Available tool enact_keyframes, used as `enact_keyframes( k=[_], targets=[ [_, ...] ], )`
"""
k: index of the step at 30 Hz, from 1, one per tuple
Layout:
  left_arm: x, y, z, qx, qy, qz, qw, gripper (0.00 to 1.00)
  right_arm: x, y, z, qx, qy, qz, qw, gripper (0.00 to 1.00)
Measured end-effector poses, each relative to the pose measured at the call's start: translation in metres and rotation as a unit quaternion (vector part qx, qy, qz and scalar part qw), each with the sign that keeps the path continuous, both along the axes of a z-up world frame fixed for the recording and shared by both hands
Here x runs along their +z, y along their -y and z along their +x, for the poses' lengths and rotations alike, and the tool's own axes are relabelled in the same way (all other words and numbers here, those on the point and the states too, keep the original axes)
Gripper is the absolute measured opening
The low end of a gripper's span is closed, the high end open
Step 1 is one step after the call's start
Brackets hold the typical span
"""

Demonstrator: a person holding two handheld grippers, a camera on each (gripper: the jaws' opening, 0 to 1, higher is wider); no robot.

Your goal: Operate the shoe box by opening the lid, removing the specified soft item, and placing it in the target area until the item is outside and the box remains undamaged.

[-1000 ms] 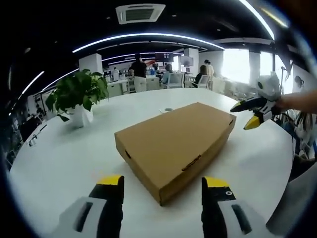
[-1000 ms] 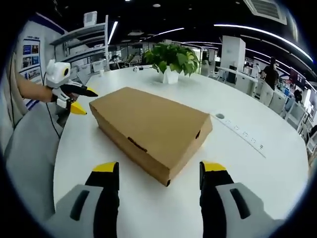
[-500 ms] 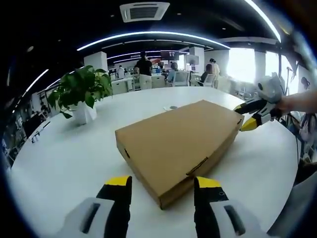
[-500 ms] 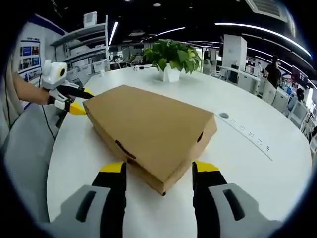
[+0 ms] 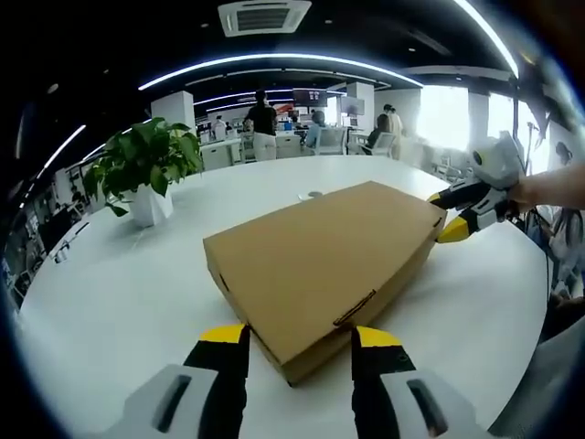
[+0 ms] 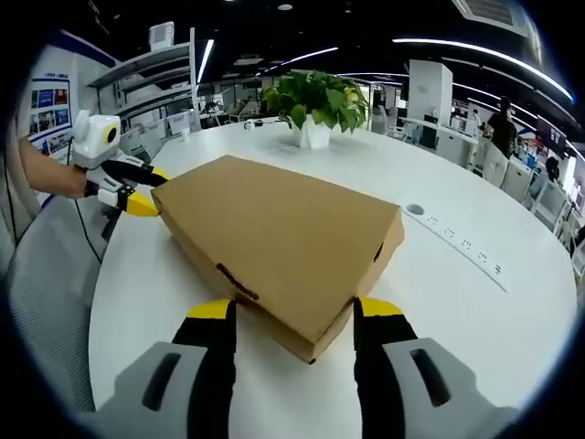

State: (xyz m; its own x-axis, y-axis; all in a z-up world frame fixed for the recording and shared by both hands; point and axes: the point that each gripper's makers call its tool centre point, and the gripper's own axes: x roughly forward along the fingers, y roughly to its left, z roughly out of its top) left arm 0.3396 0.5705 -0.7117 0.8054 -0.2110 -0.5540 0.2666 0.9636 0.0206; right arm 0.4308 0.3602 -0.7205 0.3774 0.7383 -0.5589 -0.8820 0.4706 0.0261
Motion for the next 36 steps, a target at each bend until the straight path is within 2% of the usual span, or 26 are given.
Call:
enact_keyframes(
  k=[36],
  targets=[
    [0.004,-0.037,-0.025,-0.045,-0.038,0.025,0.998,0.44,0.0,-0.034,-0.049,-0.06,-0.01,-0.018,0.998,0.47]
  ],
)
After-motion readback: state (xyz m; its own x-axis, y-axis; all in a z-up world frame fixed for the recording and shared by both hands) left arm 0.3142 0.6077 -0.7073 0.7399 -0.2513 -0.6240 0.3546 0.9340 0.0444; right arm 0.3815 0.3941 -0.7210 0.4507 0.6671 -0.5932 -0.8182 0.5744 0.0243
